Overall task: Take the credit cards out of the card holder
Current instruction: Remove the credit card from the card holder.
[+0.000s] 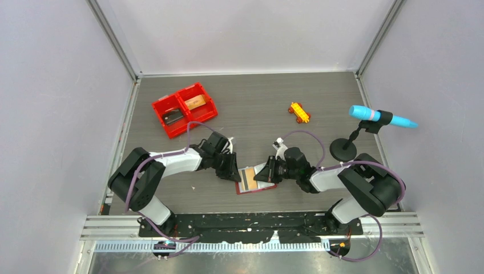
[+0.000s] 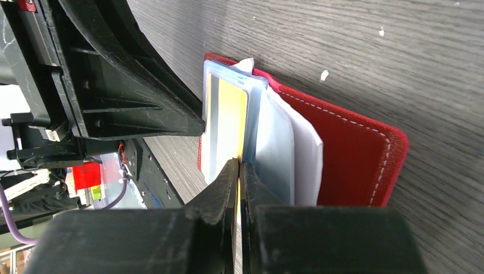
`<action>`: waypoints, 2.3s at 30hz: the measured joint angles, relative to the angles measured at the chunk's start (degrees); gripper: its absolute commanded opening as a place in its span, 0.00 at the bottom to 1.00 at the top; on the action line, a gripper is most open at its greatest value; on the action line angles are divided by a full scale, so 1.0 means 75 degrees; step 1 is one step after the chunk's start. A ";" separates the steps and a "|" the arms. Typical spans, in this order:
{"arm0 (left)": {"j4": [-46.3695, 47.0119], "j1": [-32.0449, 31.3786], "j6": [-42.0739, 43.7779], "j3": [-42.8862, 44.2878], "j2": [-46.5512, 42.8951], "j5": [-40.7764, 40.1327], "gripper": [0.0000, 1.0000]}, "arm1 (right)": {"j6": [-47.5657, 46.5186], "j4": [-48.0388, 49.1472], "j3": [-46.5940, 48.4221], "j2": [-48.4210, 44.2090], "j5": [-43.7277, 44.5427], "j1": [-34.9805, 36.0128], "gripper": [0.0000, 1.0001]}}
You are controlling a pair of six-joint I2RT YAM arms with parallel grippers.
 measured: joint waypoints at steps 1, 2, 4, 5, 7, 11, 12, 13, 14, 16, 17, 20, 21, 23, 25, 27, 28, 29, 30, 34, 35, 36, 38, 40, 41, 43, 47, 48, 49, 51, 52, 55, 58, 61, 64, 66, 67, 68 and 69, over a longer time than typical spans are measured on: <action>-0.0006 0.0000 0.0000 0.0006 0.0006 0.0006 0.19 | 0.0017 0.0052 -0.0023 -0.0006 -0.0041 -0.0012 0.05; -0.0006 0.0000 0.0000 0.0006 0.0009 0.0015 0.19 | 0.0038 0.0096 -0.0047 -0.0017 -0.0067 -0.0026 0.05; -0.0006 0.0000 0.0003 0.0006 0.0009 0.0015 0.19 | 0.0096 0.0143 -0.0096 -0.0064 -0.0093 -0.0041 0.05; -0.0006 0.0000 0.0003 0.0006 0.0009 0.0015 0.19 | 0.0119 0.0143 -0.0114 -0.0111 -0.0096 -0.0044 0.05; -0.0009 0.0000 0.0000 0.0009 0.0012 0.0015 0.19 | 0.0131 0.0137 -0.0137 -0.0227 -0.0102 -0.0050 0.05; -0.0020 0.0000 0.0000 0.0015 0.0015 0.0009 0.19 | 0.0149 0.0134 -0.0189 -0.0396 -0.0119 -0.0087 0.05; -0.0020 -0.0003 0.0000 0.0015 0.0015 0.0006 0.19 | 0.0152 0.0125 -0.0192 -0.0405 -0.0128 -0.0093 0.06; -0.0023 -0.0006 0.0000 0.0017 0.0015 0.0003 0.19 | 0.0152 0.0119 -0.0192 -0.0408 -0.0134 -0.0096 0.06; -0.0023 -0.0006 0.0000 0.0017 0.0015 -0.0006 0.19 | 0.0154 0.0108 -0.0192 -0.0411 -0.0149 -0.0099 0.07; -0.0026 -0.0015 -0.0003 0.0020 0.0015 -0.0012 0.19 | 0.0169 0.0073 -0.0192 -0.0420 -0.0163 -0.0099 0.06; -0.0026 -0.0023 -0.0003 0.0020 0.0015 -0.0015 0.19 | 0.0178 0.0058 -0.0192 -0.0431 -0.0172 -0.0099 0.05; -0.0029 -0.0050 0.0000 0.0035 0.0015 -0.0041 0.19 | 0.0187 0.0035 -0.0195 -0.0460 -0.0210 -0.0099 0.05; -0.0029 -0.0058 -0.0003 0.0035 0.0015 -0.0044 0.19 | 0.0198 0.0035 -0.0195 -0.0460 -0.0233 -0.0099 0.07; -0.0026 -0.0061 -0.0003 0.0035 0.0015 -0.0047 0.19 | 0.0239 0.0073 -0.0201 -0.0460 -0.0268 -0.0102 0.15; -0.0026 -0.0064 -0.0003 0.0035 0.0015 -0.0050 0.19 | 0.0318 0.0122 -0.0213 -0.0460 -0.0291 -0.0102 0.08; -0.0023 -0.0070 -0.0006 0.0035 0.0015 -0.0052 0.19 | 0.0353 0.0154 -0.0233 -0.0460 -0.0303 -0.0102 0.06; -0.0020 -0.0073 -0.0006 0.0035 0.0015 -0.0058 0.19 | 0.0376 0.0157 -0.0239 -0.0460 -0.0318 -0.0102 0.05; -0.0017 -0.0079 -0.0006 0.0035 0.0015 -0.0058 0.19 | 0.0382 0.0166 -0.0245 -0.0460 -0.0321 -0.0102 0.05; -0.0017 -0.0085 -0.0009 0.0035 0.0015 -0.0067 0.19 | 0.0396 0.0198 -0.0256 -0.0460 -0.0318 -0.0102 0.05; -0.0006 -0.0105 -0.0017 0.0035 0.0017 -0.0070 0.19 | 0.0449 0.0283 -0.0353 -0.0460 -0.0318 -0.0102 0.05; -0.0003 -0.0105 -0.0020 0.0035 0.0020 -0.0073 0.19 | 0.0466 0.0303 -0.0367 -0.0463 -0.0318 -0.0102 0.05; -0.0003 -0.0105 -0.0026 0.0035 0.0020 -0.0070 0.19 | 0.0493 0.0315 -0.0382 -0.0475 -0.0315 -0.0102 0.05; 0.0000 -0.0105 -0.0032 0.0035 0.0029 -0.0067 0.19 | 0.0501 0.0312 -0.0402 -0.0533 -0.0309 -0.0108 0.05; 0.0000 -0.0105 -0.0035 0.0035 0.0029 -0.0067 0.19 | 0.0493 0.0227 -0.0423 -0.0673 -0.0271 -0.0114 0.05; 0.0000 -0.0105 -0.0035 0.0035 0.0029 -0.0067 0.19 | 0.0484 0.0160 -0.0431 -0.0755 -0.0248 -0.0117 0.05; 0.0012 -0.0105 -0.0041 0.0035 0.0032 -0.0064 0.19 | 0.0449 0.0017 -0.0452 -0.0927 -0.0195 -0.0119 0.05; 0.0111 -0.0154 -0.0052 0.0035 0.0070 -0.0032 0.19 | 0.0338 -0.0312 -0.0504 -0.1262 -0.0087 -0.0134 0.05; 0.0128 -0.0163 -0.0061 0.0035 0.0076 -0.0032 0.19 | 0.0315 -0.0414 -0.0516 -0.1358 -0.0052 -0.0137 0.05; 0.0146 -0.0166 -0.0064 0.0035 0.0079 -0.0026 0.19 | 0.0297 -0.0478 -0.0527 -0.1422 -0.0029 -0.0140 0.05; 0.0166 -0.0181 -0.0064 0.0035 0.0085 -0.0029 0.19 | 0.0262 -0.0615 -0.0542 -0.1553 -0.0012 -0.0154 0.05; 0.0166 -0.0184 -0.0067 0.0035 0.0085 -0.0029 0.19 | 0.0245 -0.0659 -0.0554 -0.1620 -0.0009 -0.0181 0.05; 0.0169 -0.0184 -0.0067 0.0035 0.0087 -0.0020 0.19 | 0.0201 -0.0702 -0.0589 -0.1781 -0.0015 -0.0230 0.05; 0.0169 -0.0184 -0.0070 0.0035 0.0090 -0.0012 0.19 | 0.0204 -0.0723 -0.0635 -0.1909 -0.0020 -0.0251 0.05; 0.0172 -0.0184 -0.0073 0.0035 0.0090 -0.0009 0.19 | 0.0207 -0.0778 -0.0673 -0.2066 -0.0020 -0.0265 0.05; 0.0172 -0.0184 -0.0076 0.0035 0.0090 -0.0006 0.21 | 0.0189 -0.1078 -0.0673 -0.2358 0.0035 -0.0280 0.05; 0.0172 -0.0184 -0.0082 0.0035 0.0090 0.0006 0.22 | 0.0125 -0.1399 -0.0670 -0.2661 0.0140 -0.0286 0.05; 0.0172 -0.0184 -0.0085 0.0035 0.0090 0.0017 0.23 | 0.0073 -0.1644 -0.0667 -0.2876 0.0230 -0.0286 0.05; 0.0181 -0.0184 -0.0090 0.0035 0.0090 0.0026 0.24 | -0.0003 -0.1958 -0.0656 -0.3118 0.0332 -0.0286 0.05; 0.0184 -0.0184 -0.0093 0.0035 0.0079 0.0029 0.25 | -0.0064 -0.2189 -0.0653 -0.3319 0.0414 -0.0286 0.05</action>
